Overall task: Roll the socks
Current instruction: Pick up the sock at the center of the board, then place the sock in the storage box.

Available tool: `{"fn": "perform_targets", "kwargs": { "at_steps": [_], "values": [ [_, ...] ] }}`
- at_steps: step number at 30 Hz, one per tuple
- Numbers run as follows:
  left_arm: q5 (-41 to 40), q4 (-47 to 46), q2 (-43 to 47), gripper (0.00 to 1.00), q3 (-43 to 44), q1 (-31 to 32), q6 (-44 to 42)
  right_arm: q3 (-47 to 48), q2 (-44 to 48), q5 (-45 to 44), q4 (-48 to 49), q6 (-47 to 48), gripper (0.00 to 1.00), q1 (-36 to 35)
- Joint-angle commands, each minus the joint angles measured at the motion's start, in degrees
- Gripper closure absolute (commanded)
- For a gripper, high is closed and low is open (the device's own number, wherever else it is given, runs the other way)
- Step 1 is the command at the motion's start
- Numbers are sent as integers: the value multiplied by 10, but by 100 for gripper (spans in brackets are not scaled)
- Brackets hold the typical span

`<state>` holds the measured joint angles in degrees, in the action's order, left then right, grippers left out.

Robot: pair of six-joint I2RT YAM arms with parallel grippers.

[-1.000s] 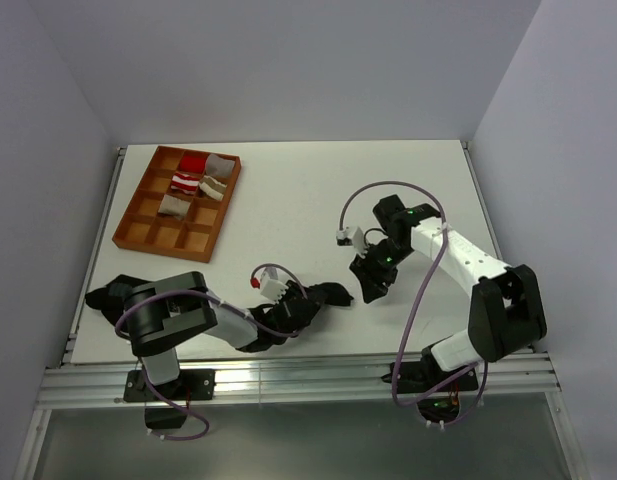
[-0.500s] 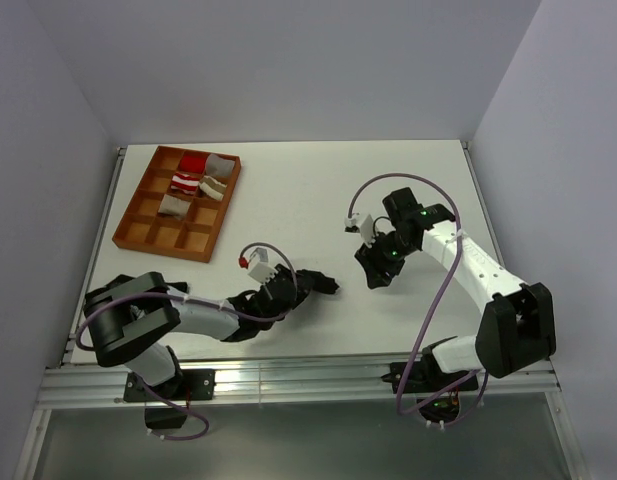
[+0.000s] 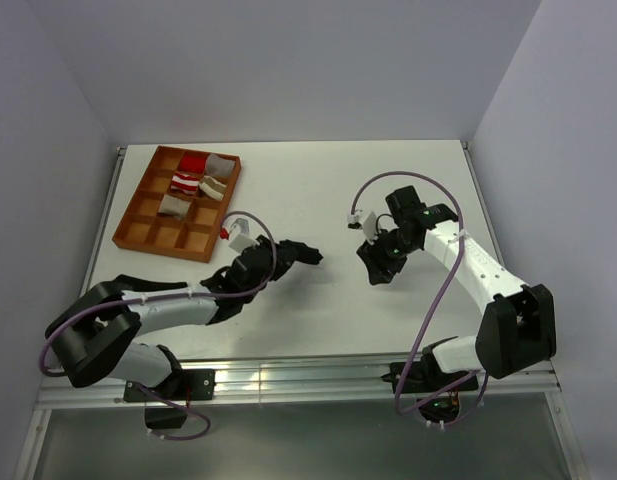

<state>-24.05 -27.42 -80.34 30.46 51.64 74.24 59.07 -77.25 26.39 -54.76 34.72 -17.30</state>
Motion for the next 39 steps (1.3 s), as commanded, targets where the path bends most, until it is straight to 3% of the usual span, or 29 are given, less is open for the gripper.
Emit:
{"fn": "perform_targets", "kwargs": {
  "at_steps": [1,10,18,30,39],
  "values": [
    [44,29,46,100,46,-48,-61,25,14,1,12,-5,45,9],
    [148,98,77,100,136,-231,-139,57,7,-1,19,-15,46,24],
    [247,69,34,100,160,-383,-153,61,-7,-6,23,-5,46,27],
    [337,-56,-93,100,145,-506,-146,39,-7,-17,33,7,48,30],
    [370,-62,-148,100,140,-551,-129,25,-18,-14,37,14,49,32]
  ]
}}
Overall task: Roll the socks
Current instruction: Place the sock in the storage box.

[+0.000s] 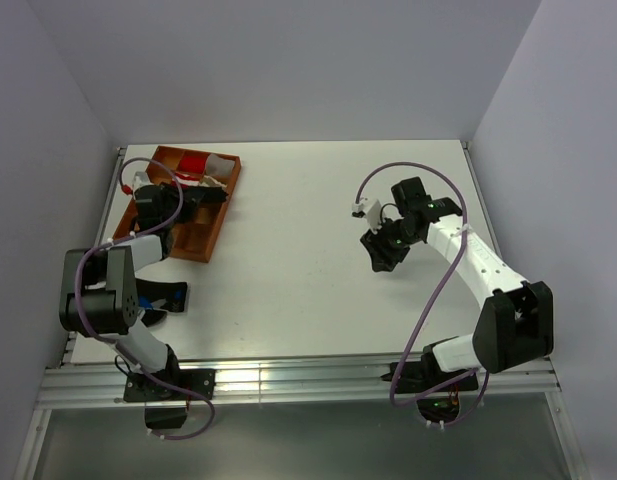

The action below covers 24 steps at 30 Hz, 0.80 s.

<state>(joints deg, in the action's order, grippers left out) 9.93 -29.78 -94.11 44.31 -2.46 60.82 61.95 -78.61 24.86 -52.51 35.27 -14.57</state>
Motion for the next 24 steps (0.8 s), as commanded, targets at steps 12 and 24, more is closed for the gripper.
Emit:
{"fn": "perform_targets", "kwargs": {
  "at_steps": [12,24],
  "values": [
    [30,-4,-55,100,-9,-25,18,-23,-4,0,19,13,51,6],
    [-3,159,-57,100,50,-42,1,-37,4,-2,9,24,52,8]
  ]
}}
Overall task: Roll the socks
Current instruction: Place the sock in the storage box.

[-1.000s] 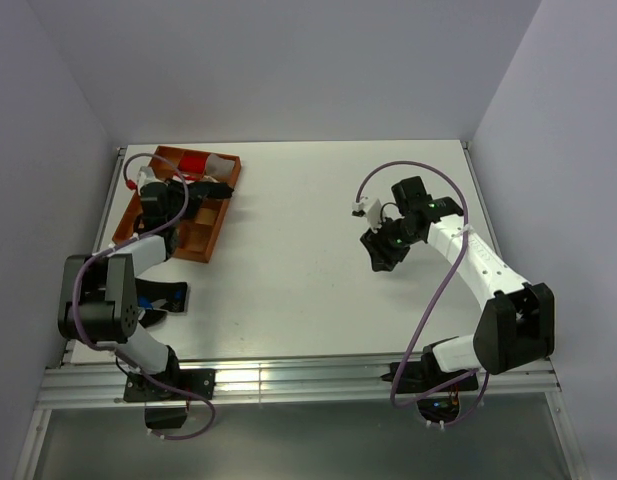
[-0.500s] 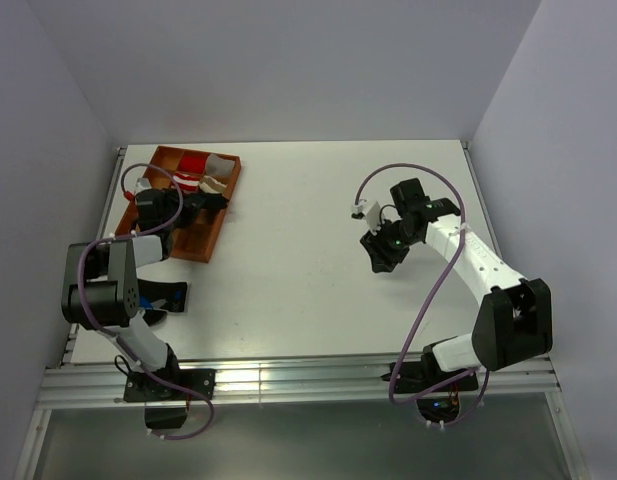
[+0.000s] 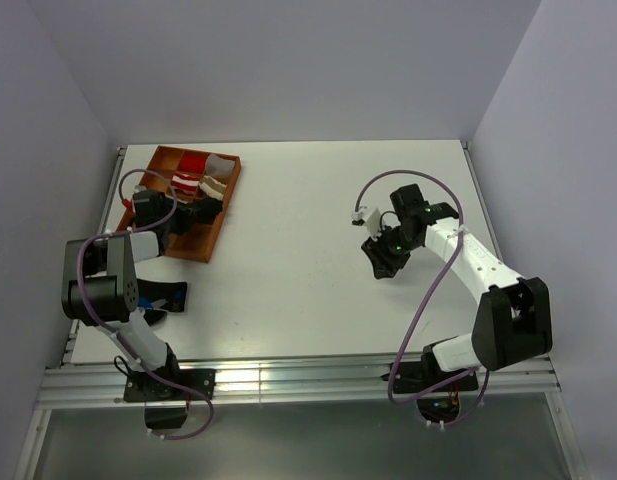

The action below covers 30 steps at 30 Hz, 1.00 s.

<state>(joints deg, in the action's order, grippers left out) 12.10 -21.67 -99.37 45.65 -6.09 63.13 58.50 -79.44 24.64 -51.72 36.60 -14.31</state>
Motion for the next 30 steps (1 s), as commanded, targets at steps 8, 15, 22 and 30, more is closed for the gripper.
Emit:
{"fn": "perform_targets", "kwargs": {
  "at_steps": [8,15,22,30],
  "values": [
    [-39,272,-67,100,180,-6,-67,-11,10,1,-7,21,52,5],
    [-69,384,-115,100,253,-6,-84,-24,12,-2,-14,30,53,5],
    [-97,471,-131,100,309,-5,-107,-38,15,-2,-15,36,53,5],
    [-118,539,-158,100,360,8,-129,-39,31,4,-28,42,54,5]
  ]
}}
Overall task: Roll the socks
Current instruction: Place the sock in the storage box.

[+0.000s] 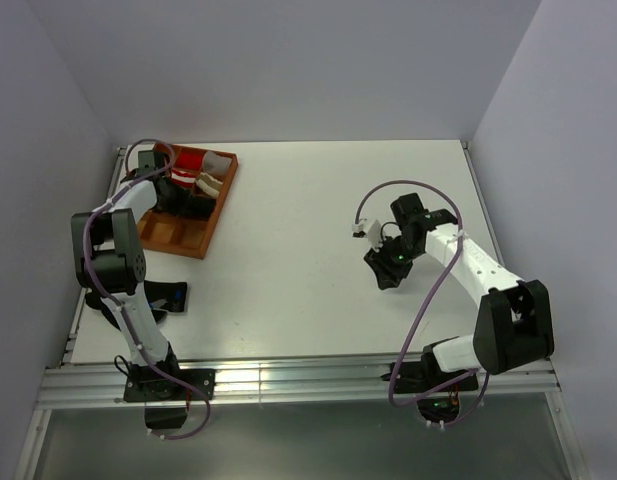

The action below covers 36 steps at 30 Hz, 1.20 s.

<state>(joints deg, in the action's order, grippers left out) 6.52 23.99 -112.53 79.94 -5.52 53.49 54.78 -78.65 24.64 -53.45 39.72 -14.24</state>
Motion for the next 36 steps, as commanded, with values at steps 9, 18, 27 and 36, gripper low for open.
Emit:
{"fn": "perform_targets", "kwargs": {
  "at_steps": [9,18,27,36],
  "values": [
    [-134,137,-59,100,72,31,-32,-15,35,-5,-13,13,54,4],
    [-160,140,-76,100,79,43,-10,-20,38,-9,-14,15,54,4],
    [-165,144,-60,78,93,50,-10,-21,36,-13,-12,12,55,4],
    [-147,154,-26,57,123,51,-12,-12,31,-7,-15,10,55,4]
  ]
}}
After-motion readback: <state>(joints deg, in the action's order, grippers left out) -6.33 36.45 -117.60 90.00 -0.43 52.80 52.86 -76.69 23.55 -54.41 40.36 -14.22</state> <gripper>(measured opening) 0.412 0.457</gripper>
